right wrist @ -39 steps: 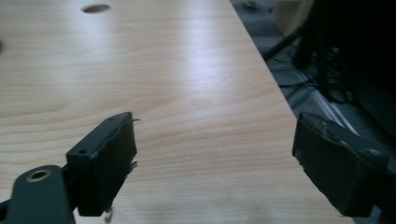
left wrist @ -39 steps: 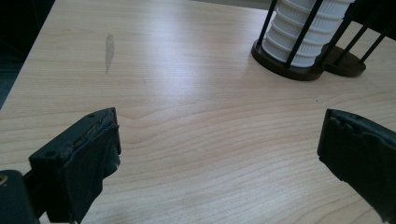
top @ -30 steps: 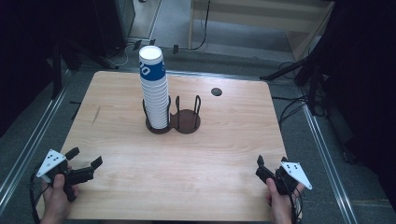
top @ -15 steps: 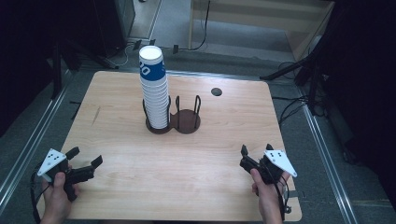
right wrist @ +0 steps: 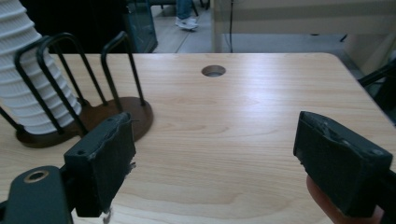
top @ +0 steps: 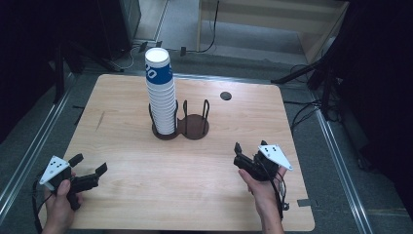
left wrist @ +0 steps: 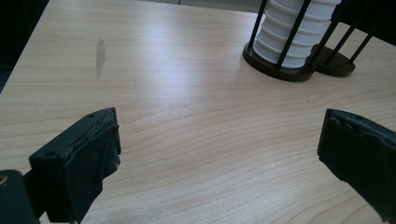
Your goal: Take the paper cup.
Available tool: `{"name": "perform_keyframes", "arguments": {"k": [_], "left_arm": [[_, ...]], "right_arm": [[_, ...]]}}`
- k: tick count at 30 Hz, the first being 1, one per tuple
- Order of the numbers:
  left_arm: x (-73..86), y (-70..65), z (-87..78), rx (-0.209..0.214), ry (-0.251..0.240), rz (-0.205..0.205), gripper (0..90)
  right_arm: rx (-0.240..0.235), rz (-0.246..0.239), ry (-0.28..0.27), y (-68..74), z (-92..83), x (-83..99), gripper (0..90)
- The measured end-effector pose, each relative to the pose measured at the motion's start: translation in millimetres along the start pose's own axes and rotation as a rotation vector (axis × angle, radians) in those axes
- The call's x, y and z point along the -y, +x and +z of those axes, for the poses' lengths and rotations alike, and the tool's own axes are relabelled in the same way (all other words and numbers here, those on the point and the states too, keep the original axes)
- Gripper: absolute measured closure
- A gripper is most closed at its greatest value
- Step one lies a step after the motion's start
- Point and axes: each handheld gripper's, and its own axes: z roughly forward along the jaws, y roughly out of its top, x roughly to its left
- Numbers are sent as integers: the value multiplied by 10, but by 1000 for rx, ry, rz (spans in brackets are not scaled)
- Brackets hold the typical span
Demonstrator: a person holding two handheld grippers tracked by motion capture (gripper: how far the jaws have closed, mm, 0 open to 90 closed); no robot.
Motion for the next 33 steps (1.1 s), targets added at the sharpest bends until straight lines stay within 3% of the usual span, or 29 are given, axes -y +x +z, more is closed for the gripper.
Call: {"name": "perform_keyframes", "arguments": {"k": [11,33], "left_arm": [[-1,-13,10,-8,2,11,3],[1,-19,12,-7,1,13,3]], "right_arm": [[-66,-1,7,216,78,-82,133],[-121,-21,-17,574,170,-353,133]]}}
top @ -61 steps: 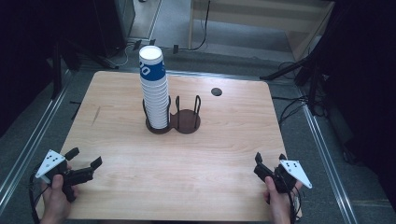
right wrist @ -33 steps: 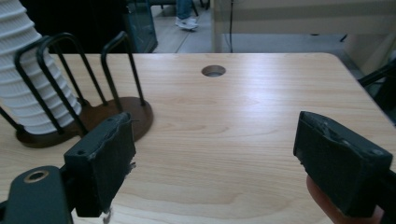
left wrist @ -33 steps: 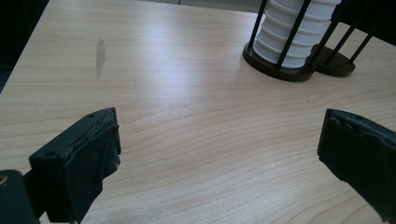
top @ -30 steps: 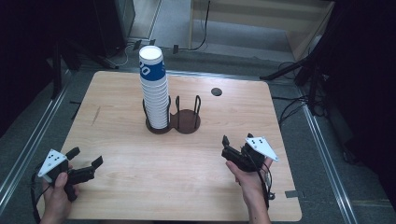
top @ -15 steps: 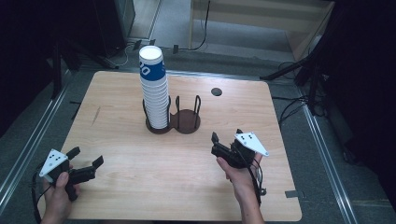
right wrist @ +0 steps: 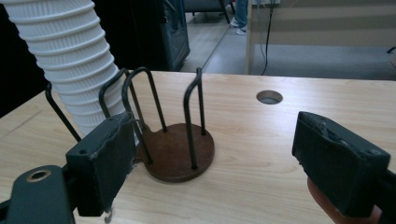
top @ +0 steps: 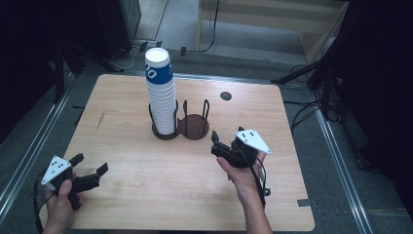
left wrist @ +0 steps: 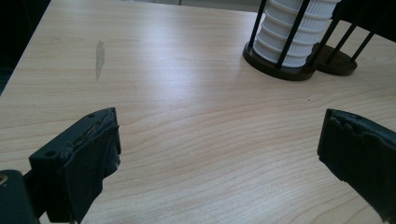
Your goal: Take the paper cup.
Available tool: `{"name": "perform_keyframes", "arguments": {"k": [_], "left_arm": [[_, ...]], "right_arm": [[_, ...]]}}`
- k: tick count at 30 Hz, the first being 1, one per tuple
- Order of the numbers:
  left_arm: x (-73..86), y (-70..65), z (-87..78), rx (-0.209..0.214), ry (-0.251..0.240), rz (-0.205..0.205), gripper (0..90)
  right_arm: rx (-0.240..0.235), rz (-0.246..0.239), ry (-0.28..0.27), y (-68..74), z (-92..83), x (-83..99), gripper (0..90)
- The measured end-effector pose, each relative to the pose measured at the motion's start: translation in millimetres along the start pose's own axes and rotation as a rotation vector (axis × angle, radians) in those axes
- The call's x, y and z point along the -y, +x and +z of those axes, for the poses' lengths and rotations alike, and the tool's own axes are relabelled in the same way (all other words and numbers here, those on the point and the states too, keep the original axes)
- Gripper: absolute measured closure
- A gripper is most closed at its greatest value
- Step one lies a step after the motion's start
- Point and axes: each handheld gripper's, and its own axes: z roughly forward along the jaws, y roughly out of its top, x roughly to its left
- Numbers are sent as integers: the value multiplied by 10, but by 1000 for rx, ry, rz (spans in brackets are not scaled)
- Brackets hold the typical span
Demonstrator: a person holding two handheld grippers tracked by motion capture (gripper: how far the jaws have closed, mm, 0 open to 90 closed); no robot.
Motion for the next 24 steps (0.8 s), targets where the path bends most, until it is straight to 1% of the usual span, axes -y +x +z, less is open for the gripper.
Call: {"name": "perform_keyframes", "arguments": {"k": [2,3,5,6,10,18,24], "left_arm": [[0,1,1,-1,-2,-2,2],[0,1,1,-1,-2,-2,3],[0,1,4,-2,-4,-1,3],[-2,5,3,-1,-3,5,3],[-2,6,2,2,-2,4,3],[-3,2,6,2,-2,5,3],[-2,7,4,5,-5,0,3]], "right_arm": [[-8,-6,-2,44,33,-34,132],[-8,-6,-2,44,33,-34,132],[-17,-9,-10,119,72,-92,130],[-21,-4,-11,138,80,-104,129],[-33,1,-16,234,134,-159,128],[-65,-19,-17,449,252,-224,128],[-87,-30,-19,569,349,-273,128]]}}
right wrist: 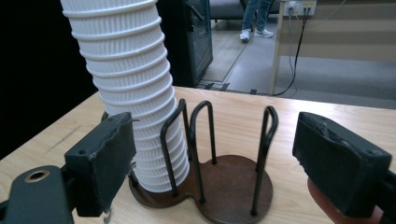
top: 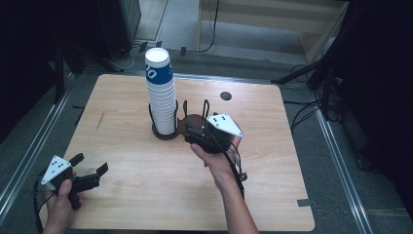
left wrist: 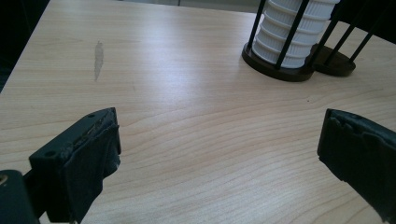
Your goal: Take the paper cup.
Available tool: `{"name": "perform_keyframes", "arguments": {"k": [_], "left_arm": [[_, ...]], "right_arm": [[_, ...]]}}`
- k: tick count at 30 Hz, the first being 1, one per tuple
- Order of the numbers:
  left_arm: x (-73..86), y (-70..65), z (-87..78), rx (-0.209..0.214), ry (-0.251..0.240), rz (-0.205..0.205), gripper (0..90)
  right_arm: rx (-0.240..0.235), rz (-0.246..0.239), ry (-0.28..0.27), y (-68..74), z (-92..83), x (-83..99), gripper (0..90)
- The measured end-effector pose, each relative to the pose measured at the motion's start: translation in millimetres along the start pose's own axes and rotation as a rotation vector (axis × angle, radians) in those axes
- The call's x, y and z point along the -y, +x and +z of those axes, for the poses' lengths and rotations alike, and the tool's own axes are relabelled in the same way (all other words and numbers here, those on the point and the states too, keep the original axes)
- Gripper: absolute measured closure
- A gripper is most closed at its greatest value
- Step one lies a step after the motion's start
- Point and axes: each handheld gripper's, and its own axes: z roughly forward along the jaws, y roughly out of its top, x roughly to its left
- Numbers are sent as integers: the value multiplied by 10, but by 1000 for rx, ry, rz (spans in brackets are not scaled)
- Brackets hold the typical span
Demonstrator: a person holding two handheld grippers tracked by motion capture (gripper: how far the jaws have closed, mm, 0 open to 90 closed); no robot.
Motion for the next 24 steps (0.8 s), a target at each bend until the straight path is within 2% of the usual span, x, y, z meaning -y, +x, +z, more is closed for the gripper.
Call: {"name": "perform_keyframes", "arguments": {"k": [16,24], "left_arm": [[-1,8,-2,5,-7,-12,3],[3,-30,13,-4,1,26,3]], "right_arm": [[-31,18,-13,211,253,-125,130],[-49,12,-32,348,327,-240,130]]}}
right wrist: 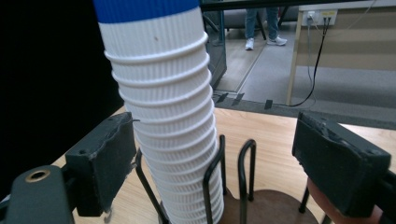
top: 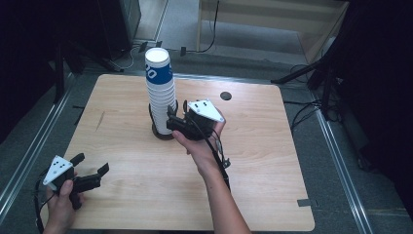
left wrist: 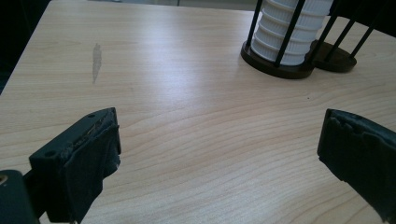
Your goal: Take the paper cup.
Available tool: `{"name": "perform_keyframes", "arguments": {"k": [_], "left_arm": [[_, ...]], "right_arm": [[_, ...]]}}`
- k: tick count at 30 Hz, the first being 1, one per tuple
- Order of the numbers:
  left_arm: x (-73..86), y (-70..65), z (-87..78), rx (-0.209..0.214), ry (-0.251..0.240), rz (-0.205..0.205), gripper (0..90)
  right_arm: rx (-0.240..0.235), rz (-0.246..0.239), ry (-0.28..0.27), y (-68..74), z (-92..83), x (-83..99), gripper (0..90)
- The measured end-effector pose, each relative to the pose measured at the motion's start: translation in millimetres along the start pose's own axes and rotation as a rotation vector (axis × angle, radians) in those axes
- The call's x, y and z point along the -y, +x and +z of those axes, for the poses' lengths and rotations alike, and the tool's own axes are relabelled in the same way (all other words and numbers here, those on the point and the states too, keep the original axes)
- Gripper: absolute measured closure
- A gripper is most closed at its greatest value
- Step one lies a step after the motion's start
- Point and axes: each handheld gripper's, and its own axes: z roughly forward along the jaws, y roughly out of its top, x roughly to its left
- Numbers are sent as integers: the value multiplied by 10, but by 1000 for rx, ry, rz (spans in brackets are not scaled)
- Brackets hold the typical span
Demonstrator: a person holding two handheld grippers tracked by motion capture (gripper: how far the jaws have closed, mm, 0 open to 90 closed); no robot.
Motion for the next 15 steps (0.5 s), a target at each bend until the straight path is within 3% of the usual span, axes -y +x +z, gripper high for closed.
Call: {"name": "perform_keyframes", "arguments": {"k": [15], "left_arm": [[-1,5,0,-1,-2,-4,3]], "right_arm": [[-19,-16,-40,218,230,-195,133]]}}
